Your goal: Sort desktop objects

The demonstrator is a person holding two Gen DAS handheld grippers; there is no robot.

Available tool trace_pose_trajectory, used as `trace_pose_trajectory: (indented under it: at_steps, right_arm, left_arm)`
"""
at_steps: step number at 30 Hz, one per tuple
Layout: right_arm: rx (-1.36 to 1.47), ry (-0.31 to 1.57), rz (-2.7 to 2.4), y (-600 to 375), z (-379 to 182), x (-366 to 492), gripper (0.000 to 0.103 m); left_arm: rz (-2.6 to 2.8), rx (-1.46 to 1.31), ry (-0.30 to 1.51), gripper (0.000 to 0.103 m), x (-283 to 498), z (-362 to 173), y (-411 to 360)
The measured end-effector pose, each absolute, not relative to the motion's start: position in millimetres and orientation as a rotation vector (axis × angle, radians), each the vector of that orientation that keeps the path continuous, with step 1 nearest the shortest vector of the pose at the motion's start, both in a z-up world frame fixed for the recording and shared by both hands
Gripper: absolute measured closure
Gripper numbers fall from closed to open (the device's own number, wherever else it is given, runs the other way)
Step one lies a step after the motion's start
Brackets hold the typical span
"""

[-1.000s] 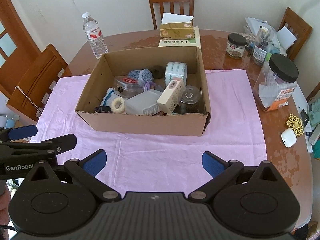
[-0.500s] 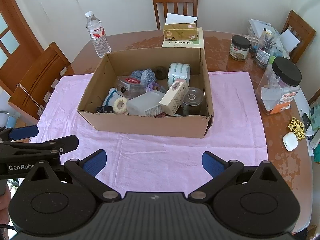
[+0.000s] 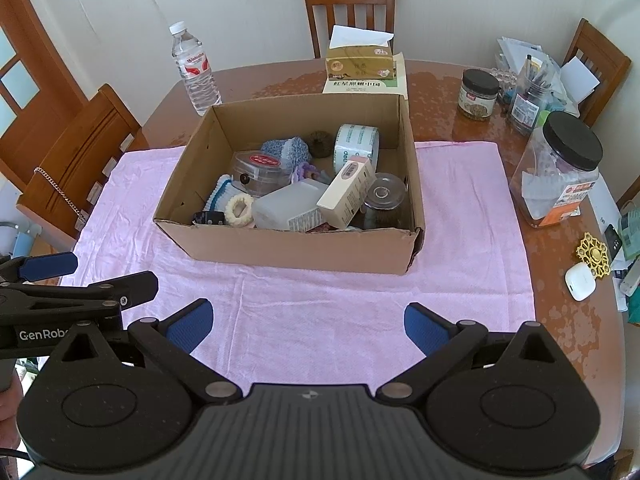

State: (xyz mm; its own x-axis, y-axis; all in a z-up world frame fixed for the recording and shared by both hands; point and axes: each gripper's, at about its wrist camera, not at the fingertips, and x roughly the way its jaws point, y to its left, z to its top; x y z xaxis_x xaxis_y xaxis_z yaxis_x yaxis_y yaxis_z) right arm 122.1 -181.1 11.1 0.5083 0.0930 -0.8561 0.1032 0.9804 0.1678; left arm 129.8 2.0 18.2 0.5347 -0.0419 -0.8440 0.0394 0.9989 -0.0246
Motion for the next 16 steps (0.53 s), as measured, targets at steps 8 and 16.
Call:
trace_pose_trajectory:
  at_steps: [8,16]
  right_arm:
    - [0.207,1.039,-0.006,-181.0,10.9,121.7,0.0]
    - [0.208,1.04,-0.006,-181.3,10.8,121.3,0.0]
  left_arm:
    - [-0.049,-0.005,1.008,0.005,129.3,17.9,1.6]
    - [-0.049,-0.006,1.011,0.005,128.8,17.1,1.2]
